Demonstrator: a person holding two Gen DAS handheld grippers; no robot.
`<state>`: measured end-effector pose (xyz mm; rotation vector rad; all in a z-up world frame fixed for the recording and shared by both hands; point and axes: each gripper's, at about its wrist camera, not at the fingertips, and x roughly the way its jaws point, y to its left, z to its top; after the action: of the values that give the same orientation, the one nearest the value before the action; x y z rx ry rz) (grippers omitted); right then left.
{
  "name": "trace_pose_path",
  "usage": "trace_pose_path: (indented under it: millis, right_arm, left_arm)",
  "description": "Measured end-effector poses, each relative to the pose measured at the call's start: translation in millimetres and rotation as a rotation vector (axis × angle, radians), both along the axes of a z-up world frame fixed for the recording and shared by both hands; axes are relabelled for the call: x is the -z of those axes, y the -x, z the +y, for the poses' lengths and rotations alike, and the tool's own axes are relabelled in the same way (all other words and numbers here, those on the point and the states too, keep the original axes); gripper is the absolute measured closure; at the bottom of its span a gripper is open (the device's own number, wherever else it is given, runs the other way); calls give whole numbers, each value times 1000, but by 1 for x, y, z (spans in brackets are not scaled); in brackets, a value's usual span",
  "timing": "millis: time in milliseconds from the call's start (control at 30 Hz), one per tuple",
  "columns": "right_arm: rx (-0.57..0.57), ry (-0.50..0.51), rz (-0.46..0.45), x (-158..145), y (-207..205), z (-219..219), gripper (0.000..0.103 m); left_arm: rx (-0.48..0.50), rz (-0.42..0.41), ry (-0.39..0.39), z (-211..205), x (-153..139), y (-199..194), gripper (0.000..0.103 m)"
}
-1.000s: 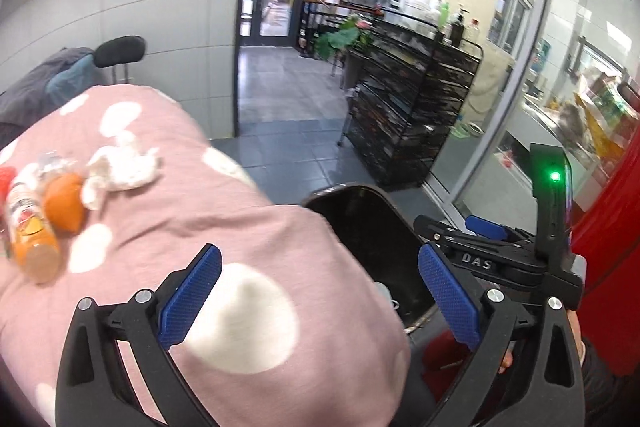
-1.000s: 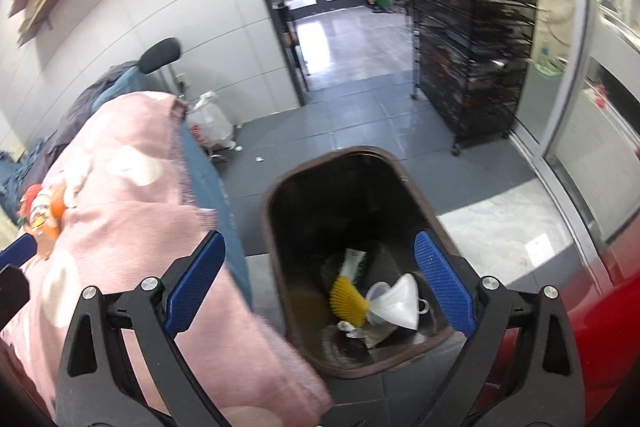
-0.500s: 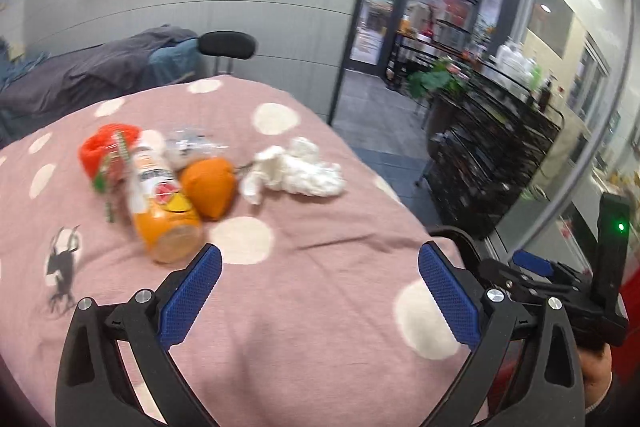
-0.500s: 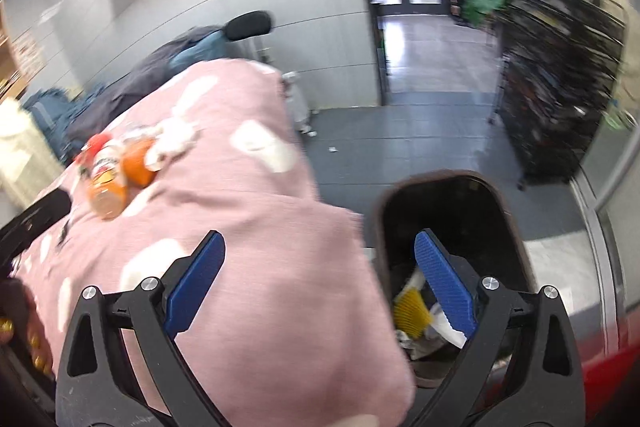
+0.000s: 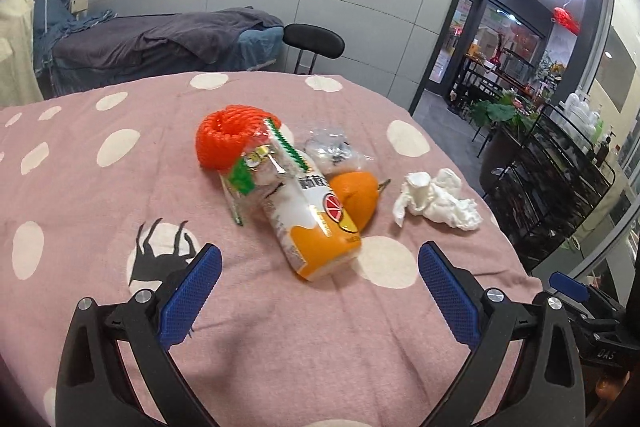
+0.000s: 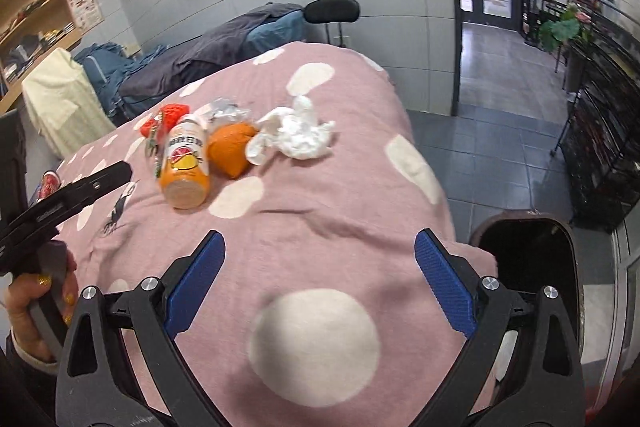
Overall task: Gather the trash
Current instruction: 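Move both open tools back over the table of trash, then grasp the orange juice bottle with the right tool while the left tool grasps the snack wrapper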
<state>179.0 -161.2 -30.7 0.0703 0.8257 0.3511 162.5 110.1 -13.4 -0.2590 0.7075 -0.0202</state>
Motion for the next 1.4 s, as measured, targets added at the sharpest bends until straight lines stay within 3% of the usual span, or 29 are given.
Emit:
trace_pose_path:
  millis: [200,400,500,633,767,1067,1233,1400]
  right_arm:
    - [-63,18,-9,-5,-7,28,9]
    - [-104,34,-9,-7,-11,45,9]
    - [-123,28,6,-8,-16,51,9]
    - [-164,22,21,-10,-24,63,9]
    - [-270,4,55,-10,-37,89,9]
    - [-464,36,148,6,-78,169,9]
    - [-487,93,195,21,-101,203,18]
    - [-467,164,232,39,-122,229,19]
  left_arm:
    - [-35,36,48,30,5,-25,7]
    - [0,70,28,23,8,-61,10]
    - [-23,89,29,26,14,-76,22]
    - [-60,92,59,37,19,-77,53]
    - [-111,76,119,59,18,-65,71]
    - [-168,-10,137,75,2,-26,84]
    - [-173,-39,167,81,-3,-8,85]
    - [-173,-52,192,83,-3,0,85]
